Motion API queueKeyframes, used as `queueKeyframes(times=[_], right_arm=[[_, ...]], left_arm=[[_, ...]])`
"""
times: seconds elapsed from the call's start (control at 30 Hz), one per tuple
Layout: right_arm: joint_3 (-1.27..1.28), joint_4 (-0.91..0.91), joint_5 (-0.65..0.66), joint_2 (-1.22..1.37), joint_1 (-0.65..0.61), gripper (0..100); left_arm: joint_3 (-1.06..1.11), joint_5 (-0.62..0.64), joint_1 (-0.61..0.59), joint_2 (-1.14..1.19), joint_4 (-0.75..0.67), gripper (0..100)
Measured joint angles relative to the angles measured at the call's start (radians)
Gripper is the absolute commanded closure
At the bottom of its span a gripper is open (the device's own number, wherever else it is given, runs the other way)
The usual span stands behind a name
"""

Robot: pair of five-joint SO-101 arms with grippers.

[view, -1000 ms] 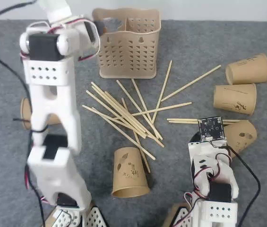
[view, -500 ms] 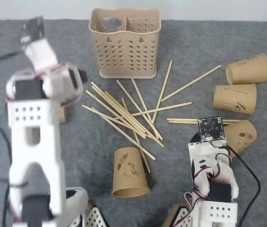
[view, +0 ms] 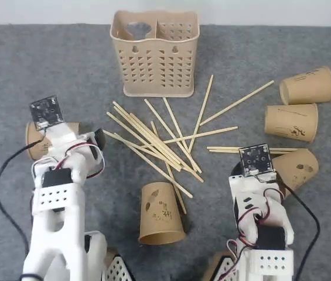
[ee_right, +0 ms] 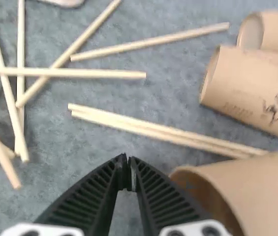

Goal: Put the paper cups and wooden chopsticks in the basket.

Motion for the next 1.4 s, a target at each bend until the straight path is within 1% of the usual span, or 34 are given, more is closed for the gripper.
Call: queueKeyframes(times=[0.17,0.23,0.33,0.43,0.53,0.63,0.7,0.83,1.0,1.07,1.17,1.33,1.4], right_arm=[[-0.124,-0.021,0.005,0.029,-0.104,98.9],[-0.190,-0.035,-0.002,0.126,-0.153,98.9],[-0.301,-0.092,-0.061,0.298,-0.195,98.9],[-0.430,-0.176,-0.107,0.577,-0.264,98.8],[-0.566,-0.281,-0.161,0.870,-0.307,98.1],[-0.721,-0.373,-0.226,1.168,-0.331,90.9],[-0.839,-0.397,-0.270,1.375,-0.336,87.3],[-1.096,-0.410,-0.353,1.765,-0.345,86.9],[-1.355,-0.410,-0.413,2.124,-0.348,86.9],[-1.422,-0.407,-0.416,2.197,-0.354,86.9],[-1.504,-0.368,-0.416,2.234,-0.359,86.9],[-1.554,-0.333,-0.422,2.283,-0.377,87.0],[-1.559,-0.331,-0.422,2.285,-0.387,88.9]], left_arm=[[-0.020,-0.002,-0.011,0.072,-0.011,78],[-0.063,0.018,-0.040,0.141,-0.014,78],[-0.155,0.041,-0.081,0.270,-0.021,78],[-0.245,0.046,-0.100,0.393,-0.025,78],[-0.307,0.052,-0.112,0.462,-0.025,78],[-0.325,0.054,-0.114,0.480,-0.025,78],[-0.328,0.054,-0.114,0.483,-0.025,78],[-0.330,0.054,-0.114,0.488,-0.025,78],[-0.336,0.054,-0.114,0.493,-0.043,78],[-0.336,0.054,-0.114,0.493,-0.054,78],[-0.336,0.054,-0.114,0.493,-0.058,78],[-0.336,0.054,-0.110,0.493,-0.060,78],[-0.336,0.054,-0.110,0.493,-0.060,78]])
